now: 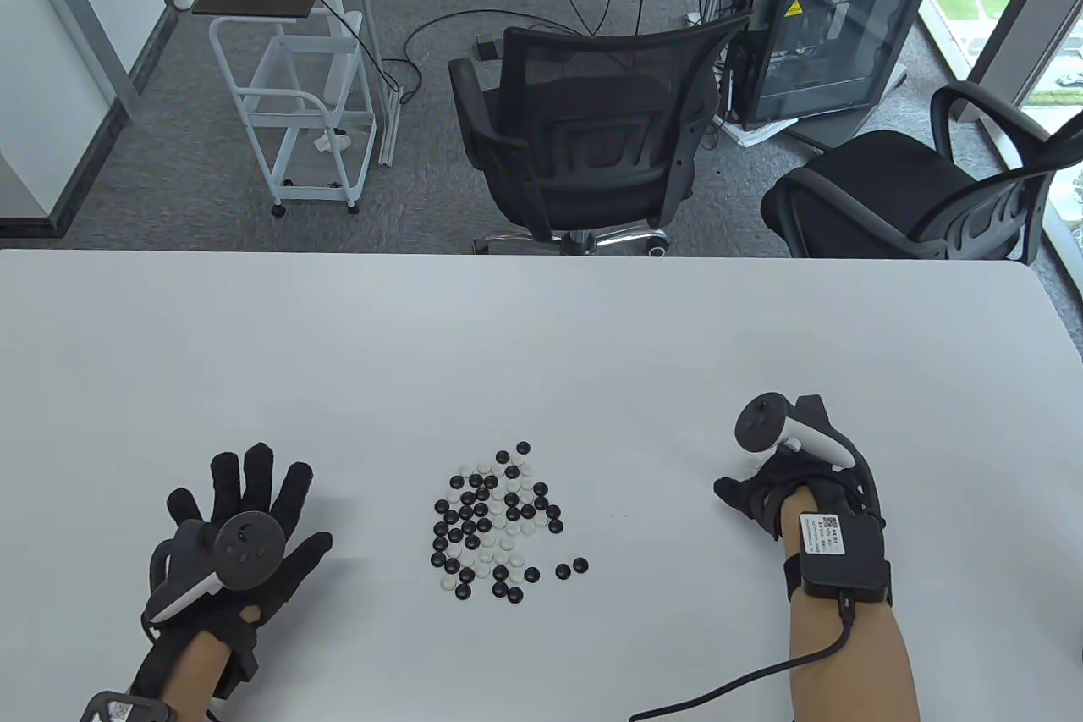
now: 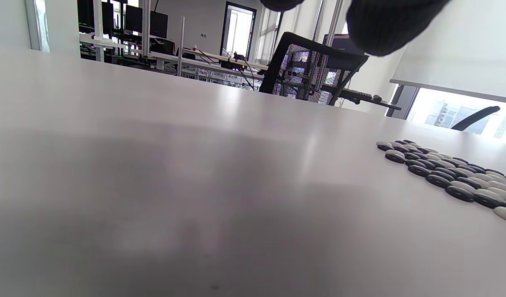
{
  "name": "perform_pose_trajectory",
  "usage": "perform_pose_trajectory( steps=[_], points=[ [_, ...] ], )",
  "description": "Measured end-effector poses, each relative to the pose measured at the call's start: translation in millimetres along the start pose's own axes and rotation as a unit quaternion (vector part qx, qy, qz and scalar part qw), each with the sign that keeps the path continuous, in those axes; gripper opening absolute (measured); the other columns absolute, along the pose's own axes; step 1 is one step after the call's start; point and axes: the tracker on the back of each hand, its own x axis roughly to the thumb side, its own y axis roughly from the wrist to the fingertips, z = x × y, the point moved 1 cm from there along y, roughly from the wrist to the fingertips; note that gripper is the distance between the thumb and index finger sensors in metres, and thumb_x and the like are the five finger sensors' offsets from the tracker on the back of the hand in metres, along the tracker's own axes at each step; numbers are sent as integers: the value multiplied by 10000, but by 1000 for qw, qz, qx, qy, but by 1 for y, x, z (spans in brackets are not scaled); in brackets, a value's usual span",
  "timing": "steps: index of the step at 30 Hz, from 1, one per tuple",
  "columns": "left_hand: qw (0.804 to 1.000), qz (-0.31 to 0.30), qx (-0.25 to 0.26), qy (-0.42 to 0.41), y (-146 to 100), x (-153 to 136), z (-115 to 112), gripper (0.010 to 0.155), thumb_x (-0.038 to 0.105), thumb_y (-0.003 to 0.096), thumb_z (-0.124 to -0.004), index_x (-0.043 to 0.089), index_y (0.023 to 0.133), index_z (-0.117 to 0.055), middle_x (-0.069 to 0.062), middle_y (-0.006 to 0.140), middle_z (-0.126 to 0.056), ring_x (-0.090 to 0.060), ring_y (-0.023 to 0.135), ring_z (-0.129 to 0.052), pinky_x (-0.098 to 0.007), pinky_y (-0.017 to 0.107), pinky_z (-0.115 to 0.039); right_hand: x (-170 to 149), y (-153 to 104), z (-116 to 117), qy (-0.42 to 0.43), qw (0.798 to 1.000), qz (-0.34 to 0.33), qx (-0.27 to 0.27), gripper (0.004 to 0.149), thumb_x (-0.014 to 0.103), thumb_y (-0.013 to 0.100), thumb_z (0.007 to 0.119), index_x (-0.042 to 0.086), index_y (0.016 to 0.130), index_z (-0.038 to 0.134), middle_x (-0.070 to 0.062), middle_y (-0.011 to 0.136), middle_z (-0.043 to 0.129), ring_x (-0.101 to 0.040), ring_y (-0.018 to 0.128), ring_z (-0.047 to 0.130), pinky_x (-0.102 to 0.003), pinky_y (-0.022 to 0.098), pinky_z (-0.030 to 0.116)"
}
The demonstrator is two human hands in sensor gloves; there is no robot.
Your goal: Go stone sorting task
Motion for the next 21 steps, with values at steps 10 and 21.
perform_pose_trajectory(
  steps=[10, 21],
  points=[
    [1000, -15, 20, 6, -6, 7, 7, 813, 605, 613, -566, 199, 1210, -190, -268, 1189, 73, -560, 1010, 126, -831, 497, 41, 90, -59, -18, -83, 976, -175, -99, 792, 461, 593, 565, -75, 1152, 401, -496, 1064, 82, -715, 837, -40, -902, 511, 115],
    [999, -26, 37, -1, -12, 9, 13, 816, 610, 614, -557, 200, 1206, -175, -266, 1182, 83, -555, 991, 145, -828, 482, 46, 108, -94, 12, -152, 921, -258, -248, 857, 477, 594, 552, -88, 1136, 202, -492, 1056, 60, -696, 843, -34, -887, 498, 96]
  ],
)
